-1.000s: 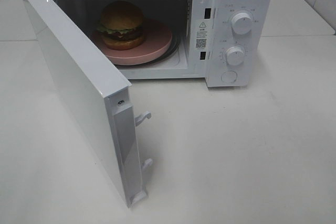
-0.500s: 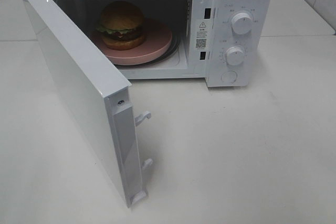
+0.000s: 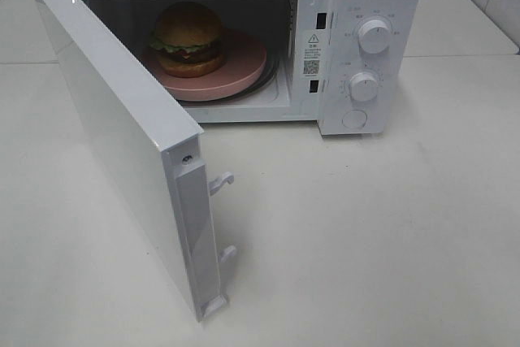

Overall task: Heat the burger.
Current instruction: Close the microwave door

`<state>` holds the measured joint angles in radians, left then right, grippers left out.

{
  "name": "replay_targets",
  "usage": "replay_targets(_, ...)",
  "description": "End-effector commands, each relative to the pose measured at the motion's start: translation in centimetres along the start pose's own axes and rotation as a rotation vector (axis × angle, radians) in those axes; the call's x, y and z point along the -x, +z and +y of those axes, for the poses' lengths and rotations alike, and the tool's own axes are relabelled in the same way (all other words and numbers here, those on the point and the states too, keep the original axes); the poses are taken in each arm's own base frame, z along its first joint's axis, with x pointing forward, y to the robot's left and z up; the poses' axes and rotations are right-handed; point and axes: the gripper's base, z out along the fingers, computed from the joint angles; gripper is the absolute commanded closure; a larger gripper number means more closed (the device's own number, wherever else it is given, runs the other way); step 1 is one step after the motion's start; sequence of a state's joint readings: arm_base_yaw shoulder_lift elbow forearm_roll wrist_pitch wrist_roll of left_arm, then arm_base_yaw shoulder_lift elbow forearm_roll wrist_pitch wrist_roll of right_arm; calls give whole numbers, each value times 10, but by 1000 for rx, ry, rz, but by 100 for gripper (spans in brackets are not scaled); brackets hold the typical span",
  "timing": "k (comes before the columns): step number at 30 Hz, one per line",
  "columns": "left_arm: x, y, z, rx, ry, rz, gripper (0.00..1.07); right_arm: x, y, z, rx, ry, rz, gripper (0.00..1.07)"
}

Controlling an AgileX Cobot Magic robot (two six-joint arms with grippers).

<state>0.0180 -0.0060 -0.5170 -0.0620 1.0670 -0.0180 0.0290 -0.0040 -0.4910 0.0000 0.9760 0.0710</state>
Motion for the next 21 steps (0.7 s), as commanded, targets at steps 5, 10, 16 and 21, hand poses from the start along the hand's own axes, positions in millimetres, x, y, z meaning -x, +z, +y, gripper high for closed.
replay_targets(5, -1, -1, 0, -4, -1, -3, 6, -1, -3, 1, 7, 13, -40, 31)
replay_targets(10, -1, -1, 0, -4, -1, -3, 6, -1, -3, 1, 7, 13, -40, 30)
replay_targets(16, -1, -1, 0, -4, -1, -3, 6, -1, -3, 1, 7, 13, -40, 19)
replay_targets(21, -1, -1, 0, -4, -1, -3, 6, 0, -3, 0, -2, 14, -40, 17)
